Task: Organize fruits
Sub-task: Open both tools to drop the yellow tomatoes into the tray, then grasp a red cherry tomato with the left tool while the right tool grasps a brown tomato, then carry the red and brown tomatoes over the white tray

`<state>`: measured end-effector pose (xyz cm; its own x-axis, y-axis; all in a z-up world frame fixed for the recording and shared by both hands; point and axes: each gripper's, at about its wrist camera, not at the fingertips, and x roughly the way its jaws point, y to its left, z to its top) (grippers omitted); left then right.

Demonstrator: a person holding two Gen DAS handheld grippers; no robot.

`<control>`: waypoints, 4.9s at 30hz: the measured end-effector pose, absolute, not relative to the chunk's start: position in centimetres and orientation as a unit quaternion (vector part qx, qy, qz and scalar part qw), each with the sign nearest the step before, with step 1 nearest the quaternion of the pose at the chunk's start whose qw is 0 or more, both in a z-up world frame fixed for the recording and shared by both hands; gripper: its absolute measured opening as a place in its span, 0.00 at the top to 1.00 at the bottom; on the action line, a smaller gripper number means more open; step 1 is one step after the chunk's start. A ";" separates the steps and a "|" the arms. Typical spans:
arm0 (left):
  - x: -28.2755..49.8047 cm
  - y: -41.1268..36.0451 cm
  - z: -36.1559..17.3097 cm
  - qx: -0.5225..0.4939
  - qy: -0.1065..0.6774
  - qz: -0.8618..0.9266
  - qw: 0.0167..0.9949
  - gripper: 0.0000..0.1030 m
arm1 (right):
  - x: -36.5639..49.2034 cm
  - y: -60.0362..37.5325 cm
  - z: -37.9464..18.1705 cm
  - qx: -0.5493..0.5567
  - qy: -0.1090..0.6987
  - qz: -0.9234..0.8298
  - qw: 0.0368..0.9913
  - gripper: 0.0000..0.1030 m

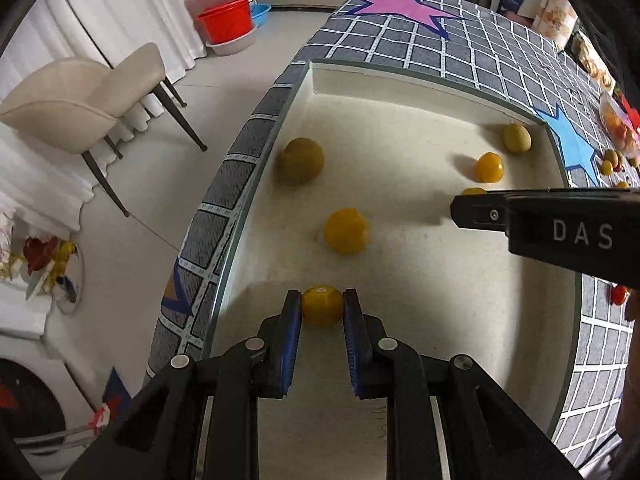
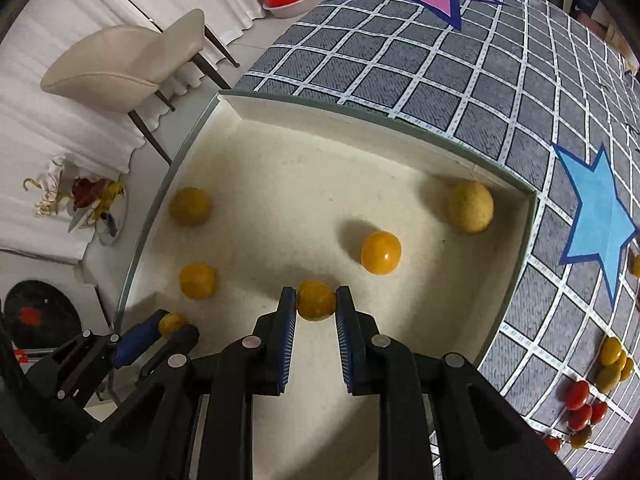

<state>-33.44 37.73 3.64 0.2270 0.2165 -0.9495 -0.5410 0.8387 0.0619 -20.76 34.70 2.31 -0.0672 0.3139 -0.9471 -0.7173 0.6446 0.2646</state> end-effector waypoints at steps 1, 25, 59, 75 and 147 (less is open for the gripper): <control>-33.4 37.7 3.7 -0.140 0.571 0.245 0.771 0.78 | -20.8 34.8 2.3 -0.163 0.618 0.389 0.663 0.79; -31.0 34.5 6.6 -0.080 0.570 0.199 0.793 0.25 | -16.7 28.1 8.6 -0.054 0.591 0.368 0.716 0.21; -17.2 17.4 4.1 0.020 0.581 -0.027 0.813 0.32 | -15.7 6.9 3.3 -0.078 0.611 0.244 0.749 0.48; -16.0 16.3 3.9 0.019 0.577 -0.055 0.814 0.58 | -14.5 8.6 2.8 -0.086 0.595 0.287 0.746 0.78; -36.4 38.1 4.1 -0.189 0.564 0.239 0.767 0.79 | -22.1 33.4 4.0 -0.152 0.621 0.411 0.649 0.78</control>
<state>-36.39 38.06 4.12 0.2487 0.1537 -0.9563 -0.5807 0.8139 -0.0202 -22.14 33.42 4.01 -0.1108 0.3458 -0.9318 -0.7227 0.6156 0.3144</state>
